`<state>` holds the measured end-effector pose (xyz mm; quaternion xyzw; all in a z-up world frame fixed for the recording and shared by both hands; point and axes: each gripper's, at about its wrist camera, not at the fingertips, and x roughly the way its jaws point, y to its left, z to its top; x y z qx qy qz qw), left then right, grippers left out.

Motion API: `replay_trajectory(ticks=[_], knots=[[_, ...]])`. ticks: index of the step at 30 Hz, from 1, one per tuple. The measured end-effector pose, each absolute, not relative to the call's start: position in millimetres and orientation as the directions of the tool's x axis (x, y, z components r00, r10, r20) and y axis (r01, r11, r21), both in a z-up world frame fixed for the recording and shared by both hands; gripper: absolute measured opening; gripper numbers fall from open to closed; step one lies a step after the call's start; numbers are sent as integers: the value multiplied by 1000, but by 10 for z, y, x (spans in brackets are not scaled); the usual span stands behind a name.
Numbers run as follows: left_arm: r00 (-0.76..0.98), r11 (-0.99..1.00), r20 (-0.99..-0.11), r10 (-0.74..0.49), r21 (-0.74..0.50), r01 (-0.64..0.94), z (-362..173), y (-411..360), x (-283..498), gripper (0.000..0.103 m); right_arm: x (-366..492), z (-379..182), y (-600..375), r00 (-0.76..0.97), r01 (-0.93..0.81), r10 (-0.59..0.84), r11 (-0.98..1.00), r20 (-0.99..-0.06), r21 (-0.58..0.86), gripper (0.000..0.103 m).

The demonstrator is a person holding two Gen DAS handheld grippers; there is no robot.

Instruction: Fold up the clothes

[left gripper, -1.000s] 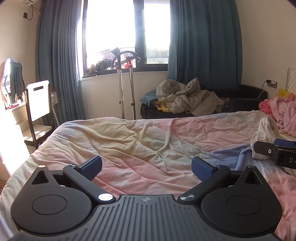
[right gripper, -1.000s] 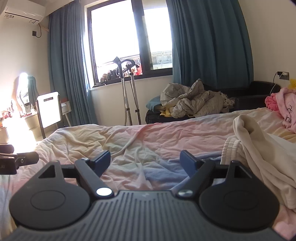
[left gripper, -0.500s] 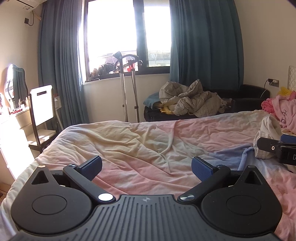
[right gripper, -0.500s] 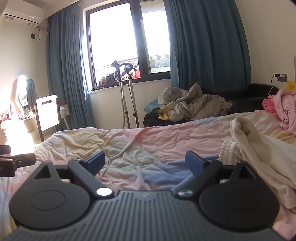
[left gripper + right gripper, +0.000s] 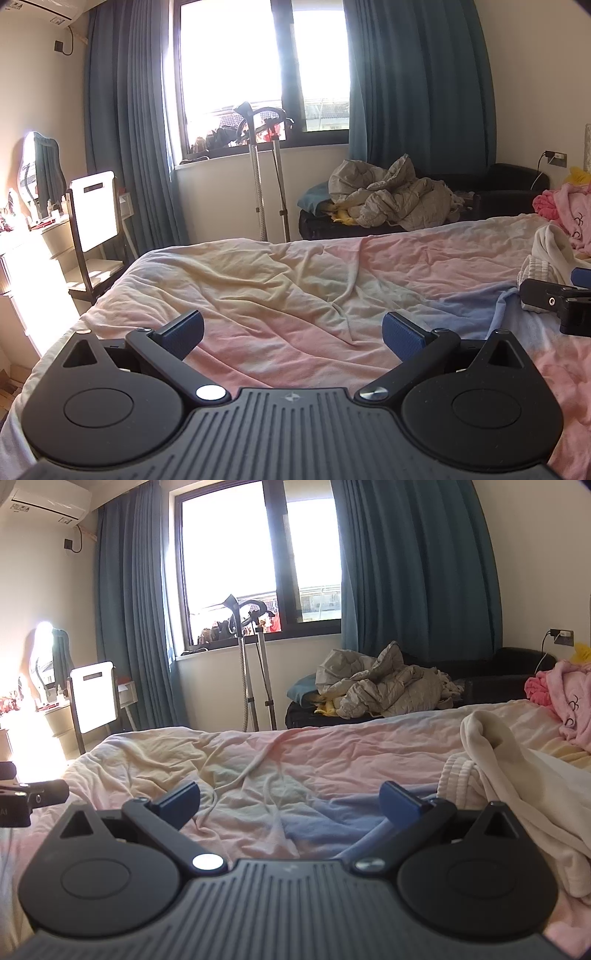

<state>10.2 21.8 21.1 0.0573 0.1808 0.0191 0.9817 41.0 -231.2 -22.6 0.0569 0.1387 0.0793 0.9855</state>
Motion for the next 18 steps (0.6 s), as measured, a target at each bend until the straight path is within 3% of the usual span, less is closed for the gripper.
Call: replay_trajectory(ticks=[18], knots=[[937, 994, -344, 67, 104, -33, 232, 244, 69, 103, 446, -260, -2261, 944, -144, 173, 982, -283, 122, 103]])
